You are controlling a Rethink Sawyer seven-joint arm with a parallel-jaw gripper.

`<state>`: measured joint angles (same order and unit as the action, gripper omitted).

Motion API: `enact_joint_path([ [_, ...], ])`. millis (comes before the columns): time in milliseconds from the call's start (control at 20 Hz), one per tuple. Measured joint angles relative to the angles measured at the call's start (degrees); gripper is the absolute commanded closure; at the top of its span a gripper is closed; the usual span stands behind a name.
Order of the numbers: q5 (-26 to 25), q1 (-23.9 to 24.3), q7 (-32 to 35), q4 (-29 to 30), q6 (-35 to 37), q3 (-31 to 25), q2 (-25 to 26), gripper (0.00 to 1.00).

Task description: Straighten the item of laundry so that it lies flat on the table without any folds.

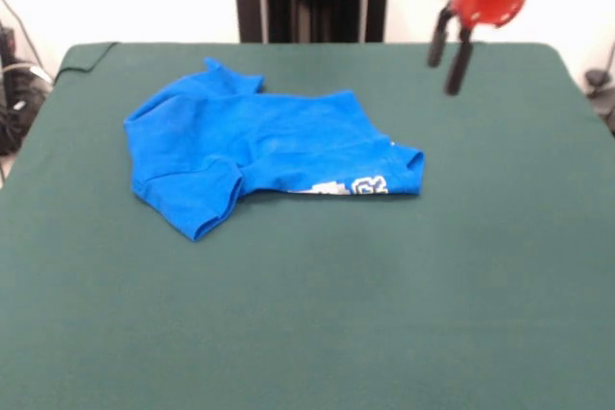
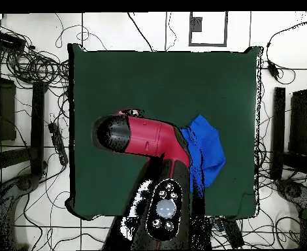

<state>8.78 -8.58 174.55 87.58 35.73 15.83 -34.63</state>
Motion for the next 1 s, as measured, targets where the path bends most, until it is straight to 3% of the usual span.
enact_joint_path([
  [600, 0.51, -5.19, 0.01, -1.77, -4.01, 11.30, 13.45, 0.00],
  [1000, 6.54, -8.95, 0.51, -3.22, -5.65, 15.53, 20.25, 0.00],
])
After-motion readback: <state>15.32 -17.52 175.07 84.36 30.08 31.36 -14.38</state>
